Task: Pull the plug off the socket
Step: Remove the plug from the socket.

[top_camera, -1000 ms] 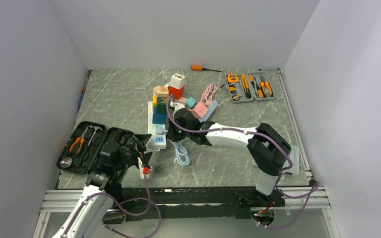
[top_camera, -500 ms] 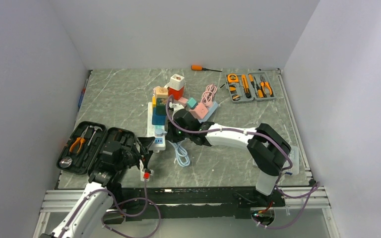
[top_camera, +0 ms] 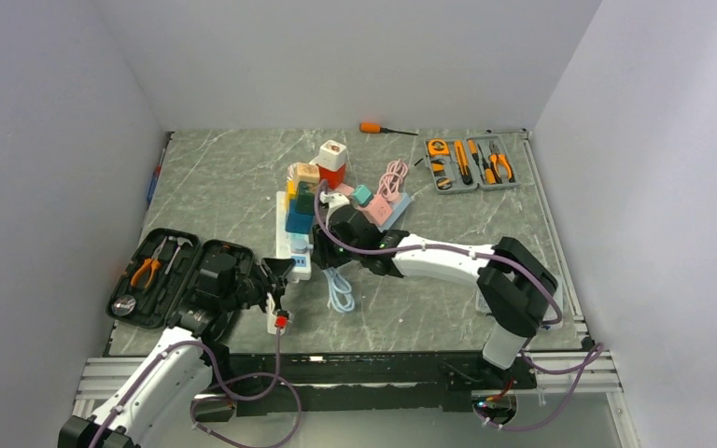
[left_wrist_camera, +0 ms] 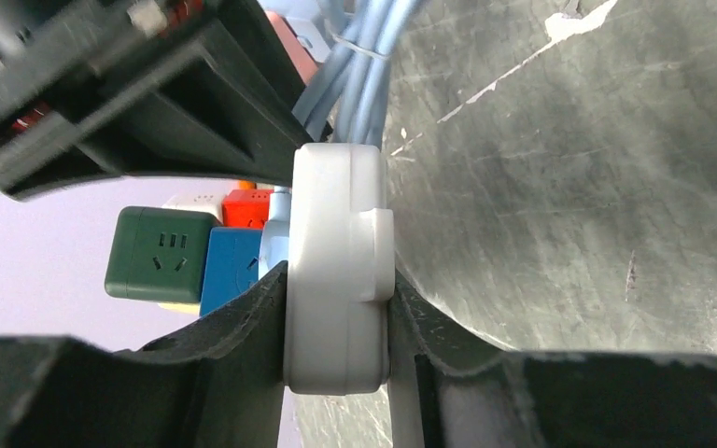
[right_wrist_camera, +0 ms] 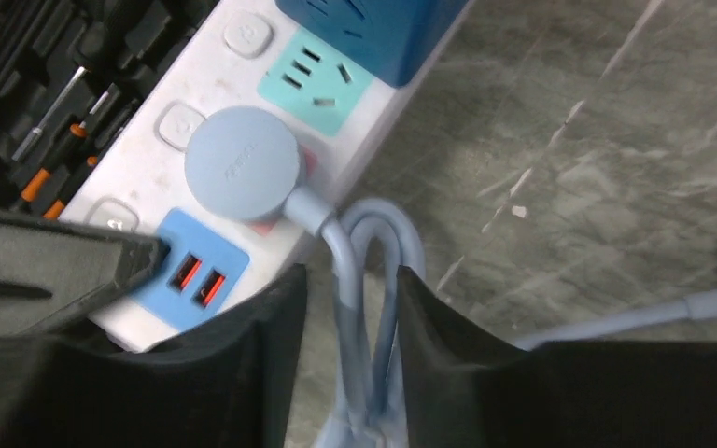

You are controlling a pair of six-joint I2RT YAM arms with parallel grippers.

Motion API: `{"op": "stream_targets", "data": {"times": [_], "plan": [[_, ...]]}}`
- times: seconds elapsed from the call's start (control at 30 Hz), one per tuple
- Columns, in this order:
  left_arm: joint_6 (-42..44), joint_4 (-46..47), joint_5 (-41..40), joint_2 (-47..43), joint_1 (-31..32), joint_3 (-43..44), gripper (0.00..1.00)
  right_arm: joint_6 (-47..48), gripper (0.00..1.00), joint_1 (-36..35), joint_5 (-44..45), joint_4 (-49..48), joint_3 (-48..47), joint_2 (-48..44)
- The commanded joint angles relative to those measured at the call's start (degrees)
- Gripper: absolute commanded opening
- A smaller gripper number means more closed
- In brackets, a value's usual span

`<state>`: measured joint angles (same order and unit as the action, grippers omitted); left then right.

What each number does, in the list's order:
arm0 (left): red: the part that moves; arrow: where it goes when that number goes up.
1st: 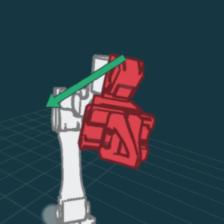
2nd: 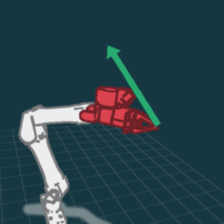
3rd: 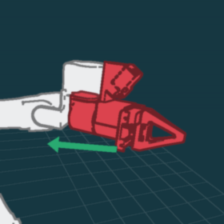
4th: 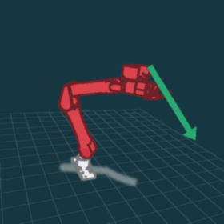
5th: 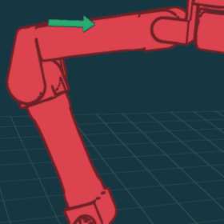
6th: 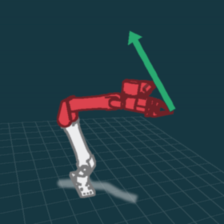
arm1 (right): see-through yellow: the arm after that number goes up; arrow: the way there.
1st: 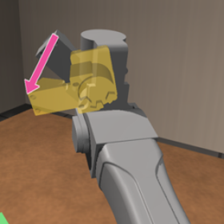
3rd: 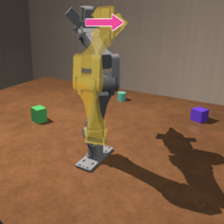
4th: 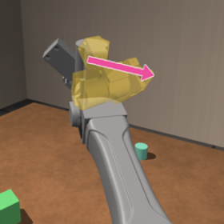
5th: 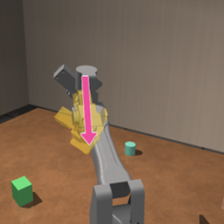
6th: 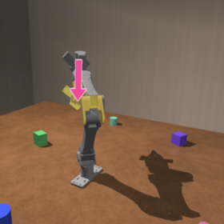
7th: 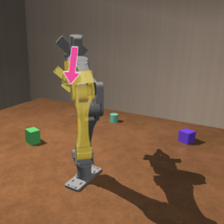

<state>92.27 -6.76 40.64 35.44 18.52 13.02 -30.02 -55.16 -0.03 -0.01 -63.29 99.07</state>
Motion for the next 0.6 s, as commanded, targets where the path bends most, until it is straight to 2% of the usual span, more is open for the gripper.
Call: {"op": "stream_targets", "data": {"times": [0.0,0.07,0.13,0.2,0.4,0.57], "plan": [[-0.9,3.8,-0.4,-1.0,1.0,2.0,0.26,4.2,0.57,-1.7,1.3,-4.3,0.9,-7.6],[-1.6,4.1,-0.7,-2.1,1.2,1.8,0.25,6.5,0.73,-1.8,5.1,-4.1,2.6,-9.5],[-2.0,3.9,-0.9,-3.2,1.3,1.8,0.23,9.1,0.82,-1.7,7.9,-3.9,4.0,-10.7],[-2.2,3.4,-1.2,-4.2,1.4,1.7,0.22,11.7,0.86,-1.8,9.0,-4.5,5.3,-11.4],[-0.9,-0.2,-1.6,-6.0,1.4,2.3,0.20,23.1,0.89,-2.5,11.9,-5.4,4.4,-9.4],[-0.2,-3.9,-1.4,-5.8,1.4,4.1,0.16,30.6,0.83,-2.8,13.6,-7.3,3.0,-7.8]]}}
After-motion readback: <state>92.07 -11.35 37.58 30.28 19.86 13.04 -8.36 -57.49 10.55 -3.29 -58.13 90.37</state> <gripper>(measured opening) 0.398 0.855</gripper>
